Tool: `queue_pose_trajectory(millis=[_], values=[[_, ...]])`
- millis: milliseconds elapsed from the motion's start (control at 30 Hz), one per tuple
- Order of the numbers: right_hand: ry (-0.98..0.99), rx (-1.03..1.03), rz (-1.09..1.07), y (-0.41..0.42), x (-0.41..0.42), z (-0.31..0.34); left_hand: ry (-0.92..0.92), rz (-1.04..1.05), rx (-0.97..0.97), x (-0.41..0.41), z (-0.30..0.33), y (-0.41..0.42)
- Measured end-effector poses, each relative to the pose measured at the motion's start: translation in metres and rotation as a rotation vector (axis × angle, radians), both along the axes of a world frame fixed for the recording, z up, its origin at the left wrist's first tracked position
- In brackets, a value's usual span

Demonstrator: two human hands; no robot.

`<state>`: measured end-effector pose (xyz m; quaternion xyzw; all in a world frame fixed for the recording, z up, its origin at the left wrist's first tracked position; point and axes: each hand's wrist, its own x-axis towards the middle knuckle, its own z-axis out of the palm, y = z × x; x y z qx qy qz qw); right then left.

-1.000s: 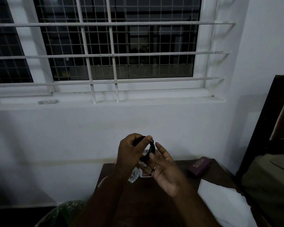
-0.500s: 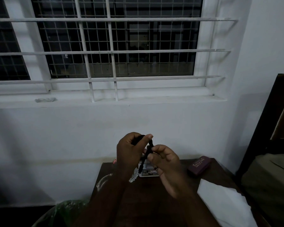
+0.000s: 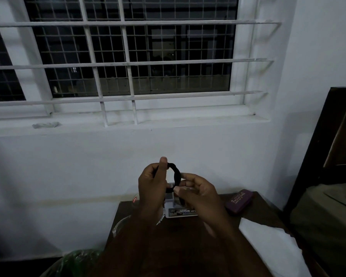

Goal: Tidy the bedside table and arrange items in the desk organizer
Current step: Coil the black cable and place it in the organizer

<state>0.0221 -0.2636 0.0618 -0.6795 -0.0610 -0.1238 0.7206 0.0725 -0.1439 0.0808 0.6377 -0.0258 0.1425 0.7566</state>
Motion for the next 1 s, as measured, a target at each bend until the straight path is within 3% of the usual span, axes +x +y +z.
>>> queue_pose_trajectory(millis=[100,233,533,800,1000], values=[[0.039,0.05,0.055,-0.009,-0.001,-0.004,0.08,-0.118,-0.005,-0.001,-0.004,-0.007],[0.115,0.153,-0.022,-0.025,0.002,-0.015,0.149,-0.29,-0.158,-0.002,-0.014,-0.018],[0.323,0.293,-0.41,-0.068,0.002,-0.086,0.353,-0.267,0.134,-0.02,-0.088,-0.058],[0.468,0.088,-0.564,-0.099,0.014,-0.134,0.409,-0.402,0.345,-0.015,-0.134,-0.095],[0.512,-0.208,-0.464,-0.106,0.033,-0.127,0.38,-0.471,0.481,0.006,-0.146,-0.112]])
